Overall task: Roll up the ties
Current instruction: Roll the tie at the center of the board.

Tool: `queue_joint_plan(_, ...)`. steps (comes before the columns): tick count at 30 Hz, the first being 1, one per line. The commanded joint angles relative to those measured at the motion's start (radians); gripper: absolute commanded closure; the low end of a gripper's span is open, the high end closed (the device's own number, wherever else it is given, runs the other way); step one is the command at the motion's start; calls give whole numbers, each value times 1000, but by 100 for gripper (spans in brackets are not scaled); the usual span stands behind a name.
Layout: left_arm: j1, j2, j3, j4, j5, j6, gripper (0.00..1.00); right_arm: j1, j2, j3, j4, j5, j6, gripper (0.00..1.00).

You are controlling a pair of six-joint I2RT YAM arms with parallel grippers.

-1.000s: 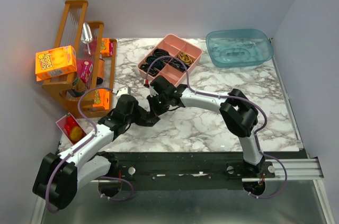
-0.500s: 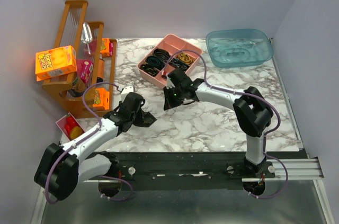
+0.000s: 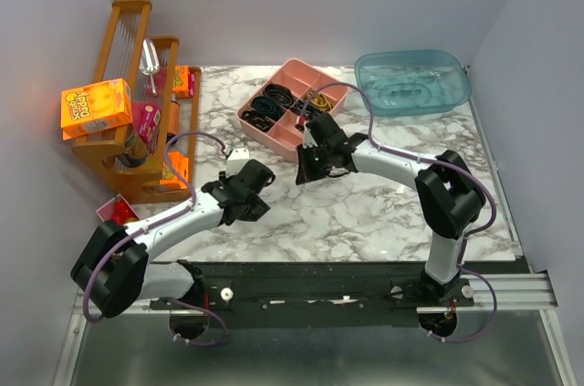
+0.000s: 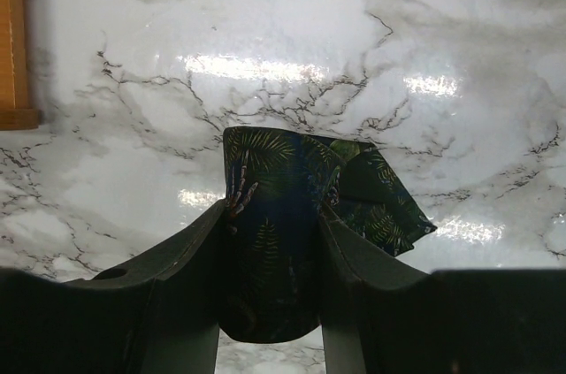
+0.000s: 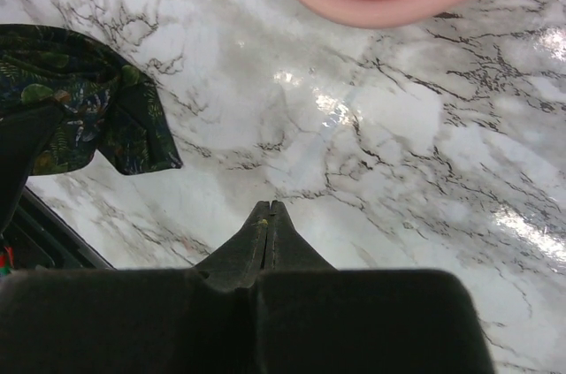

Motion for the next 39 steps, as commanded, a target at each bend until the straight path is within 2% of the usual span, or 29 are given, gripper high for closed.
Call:
queue_joint_plan(1,-55,53,56,-93,-125,-69,51,-12,-31,-34,12,22,-16,98)
queue_joint_plan(8,-146,179,126,-145,-171,-141,48,-23,-41,-55,17,26,-13,98)
queue_joint_plan(14,-250,347,253,-309,-292,-253,46,-34,-51,-72,20,30,-16,98)
queue_joint_plan(18,-310,482,356,-500,-398,-360,46,-42,-53,-81,24,29,-14,98)
queue_joint_plan(24,-374,613,453,-604,-441,-414,43,-57,-54,-97,29,24,-13,98)
queue_joint_plan(25,-386,621,459,-608,-444,-412,41,-59,-57,-98,31,23,-13,98)
queue_joint_plan(26,-391,625,467,-611,-447,-412,31,-60,-59,-100,32,23,-13,98)
queue_joint_plan(29,-407,618,469,-611,-458,-409,17,-62,-60,-100,31,23,-14,98)
queue_joint_plan(32,-408,598,469,-610,-463,-402,6,-62,-59,-97,31,15,-16,98)
queue_joint_plan(35,-408,567,473,-604,-466,-385,1,-62,-60,-95,31,9,-16,98)
queue_joint_plan(39,-408,500,476,-553,-453,-327,1,-62,-70,-93,31,1,-26,98)
